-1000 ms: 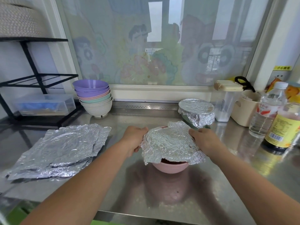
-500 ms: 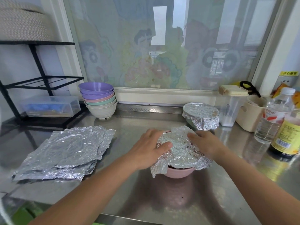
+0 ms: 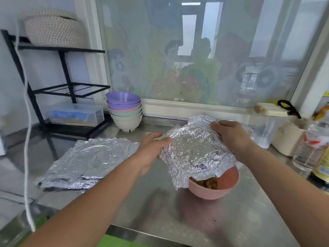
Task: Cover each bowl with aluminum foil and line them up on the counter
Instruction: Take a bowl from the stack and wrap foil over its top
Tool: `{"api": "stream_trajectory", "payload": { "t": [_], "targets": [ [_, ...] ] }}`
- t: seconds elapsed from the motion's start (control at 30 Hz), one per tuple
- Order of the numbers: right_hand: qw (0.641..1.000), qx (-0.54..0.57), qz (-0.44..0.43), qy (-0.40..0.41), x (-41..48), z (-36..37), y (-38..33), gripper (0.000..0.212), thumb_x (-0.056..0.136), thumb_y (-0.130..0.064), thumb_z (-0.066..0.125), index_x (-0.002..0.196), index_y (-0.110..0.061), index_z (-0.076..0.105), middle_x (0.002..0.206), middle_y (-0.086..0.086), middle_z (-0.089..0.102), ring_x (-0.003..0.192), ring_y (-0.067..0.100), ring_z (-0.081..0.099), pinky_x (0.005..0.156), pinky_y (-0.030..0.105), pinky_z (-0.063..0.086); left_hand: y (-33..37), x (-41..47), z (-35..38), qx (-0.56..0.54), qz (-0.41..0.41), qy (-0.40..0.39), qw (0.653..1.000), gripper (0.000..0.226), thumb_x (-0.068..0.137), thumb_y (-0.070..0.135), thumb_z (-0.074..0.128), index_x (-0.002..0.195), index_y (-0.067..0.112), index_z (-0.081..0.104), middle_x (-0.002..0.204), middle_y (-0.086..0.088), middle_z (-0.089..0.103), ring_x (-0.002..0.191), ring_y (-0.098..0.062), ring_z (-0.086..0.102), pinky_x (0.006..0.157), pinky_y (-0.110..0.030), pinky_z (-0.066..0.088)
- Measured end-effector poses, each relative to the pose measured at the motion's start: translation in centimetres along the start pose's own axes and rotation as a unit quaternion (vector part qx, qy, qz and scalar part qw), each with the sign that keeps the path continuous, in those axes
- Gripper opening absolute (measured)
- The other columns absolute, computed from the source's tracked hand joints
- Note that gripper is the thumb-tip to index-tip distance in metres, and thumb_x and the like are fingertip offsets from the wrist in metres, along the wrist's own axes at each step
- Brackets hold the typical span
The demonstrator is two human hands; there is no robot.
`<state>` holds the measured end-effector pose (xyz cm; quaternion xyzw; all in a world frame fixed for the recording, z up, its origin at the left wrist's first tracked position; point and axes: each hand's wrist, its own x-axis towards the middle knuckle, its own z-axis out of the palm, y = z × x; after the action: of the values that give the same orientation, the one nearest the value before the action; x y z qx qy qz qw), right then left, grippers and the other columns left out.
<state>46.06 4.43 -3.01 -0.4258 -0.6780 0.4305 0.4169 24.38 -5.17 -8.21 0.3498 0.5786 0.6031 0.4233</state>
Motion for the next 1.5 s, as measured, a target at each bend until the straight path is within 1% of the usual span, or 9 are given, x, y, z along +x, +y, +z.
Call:
{"api": "stream_trajectory", "payload": {
  "t": [0.27,0.43,0.63,0.83,1.0,1.13,1.23,1.37,1.5],
  "targets": [
    [0.993,0.011,0.05,-0.109,0.9,14.4,-3.7,0.031,0.097,-0.026,0.055,0.069,-0.013,0.054,0.048,-0.001,0.046,0.04,0.014,0.039,0.046,0.02,0.032,2.7,-0.7,-14.4,-0.012,0.028,0.149,0.988,0.035,0.079,0.014,0.077,0.112,0.017,0.066,0.111,-0.007,0.068,0.102,-0.03,0.062,0.089,-0.048,0.047],
    [0.964,0.063,0.151,-0.211,0.3,23.5,-3.1,0.027,0.1,-0.038,0.047,0.088,-0.016,0.058,0.076,0.006,0.065,0.057,0.019,0.059,0.054,0.023,0.037,2.1,-1.8,-24.3,-0.012,0.018,0.303,0.953,0.022,0.089,0.009,0.068,0.109,0.012,0.06,0.087,-0.012,0.06,0.075,-0.025,0.053,0.07,-0.039,0.048],
    [0.94,-0.229,-0.032,-0.249,0.8,30.7,0.8,0.016,0.087,-0.031,0.066,0.084,-0.016,0.063,0.081,0.003,0.062,0.079,0.021,0.062,0.074,0.034,0.05,-0.7,-0.8,-29.7,-0.069,0.002,0.405,0.912,0.031,0.088,0.006,0.067,0.118,0.007,0.058,0.075,-0.007,0.057,0.059,-0.018,0.048,0.053,-0.03,0.042],
    [0.859,-0.443,-0.065,-0.248,-0.1,33.5,0.5,0.089,0.061,-0.069,0.074,0.134,-0.026,0.044,0.131,0.007,0.045,0.122,0.028,0.044,0.097,0.039,0.041,-1.3,1.7,-28.9,-0.176,0.006,0.466,0.867,0.017,0.092,0.01,0.063,0.075,0.009,0.058,0.065,-0.006,0.052,0.056,-0.016,0.049,0.052,-0.028,0.048],
    [0.85,-0.49,-0.009,-0.192,0.5,33.3,0.8,0.105,0.049,-0.079,0.072,0.131,-0.021,0.04,0.137,0.013,0.041,0.129,0.034,0.038,0.103,0.044,0.038,-1.6,2.8,-29.6,-0.229,-0.006,0.483,0.845,0.039,0.097,0.028,0.055,0.129,0.008,0.052,0.115,-0.013,0.062,0.072,-0.017,0.057,0.058,-0.024,0.051],
    [0.882,-0.433,0.041,-0.18,1.0,32.7,1.2,0.11,0.047,-0.074,0.078,0.134,-0.02,0.038,0.139,0.014,0.041,0.133,0.034,0.036,0.104,0.045,0.04,-0.1,1.6,-28.5,0.154,-0.13,0.527,0.826,0.067,0.098,0.027,0.044,0.154,0.019,0.008,0.145,0.0,0.042,0.121,-0.021,0.051,0.08,-0.022,0.047],
    [0.897,-0.407,0.035,-0.167,1.3,32.0,1.0,0.101,0.055,-0.063,0.082,0.135,-0.02,0.039,0.137,0.013,0.044,0.133,0.031,0.037,0.103,0.04,0.041,-1.4,1.3,-29.4,0.406,-0.178,0.456,0.772,0.076,0.094,0.027,0.049,0.154,0.012,0.004,0.14,0.006,0.043,0.123,-0.018,0.048,0.064,-0.026,0.039],
    [0.897,-0.395,0.004,-0.198,1.1,31.5,0.8,0.071,0.067,-0.048,0.081,0.125,-0.021,0.051,0.123,0.002,0.057,0.12,0.025,0.05,0.091,0.034,0.045,-1.4,0.3,-29.7,0.464,-0.139,0.433,0.76,0.041,0.09,0.015,0.056,0.131,0.017,0.05,0.098,0.005,0.053,0.09,-0.015,0.054,0.053,-0.027,0.035],
    [0.897,-0.38,0.018,-0.226,1.3,31.3,0.9,0.068,0.067,-0.044,0.085,0.121,-0.015,0.054,0.119,0.002,0.059,0.113,0.023,0.054,0.092,0.034,0.048,-2.3,0.5,-29.7,0.282,-0.009,0.513,0.811,0.067,0.082,0.018,0.06,0.143,0.023,0.034,0.134,-0.019,0.044,0.119,-0.039,0.052,0.091,-0.048,0.052]
  ]
}}
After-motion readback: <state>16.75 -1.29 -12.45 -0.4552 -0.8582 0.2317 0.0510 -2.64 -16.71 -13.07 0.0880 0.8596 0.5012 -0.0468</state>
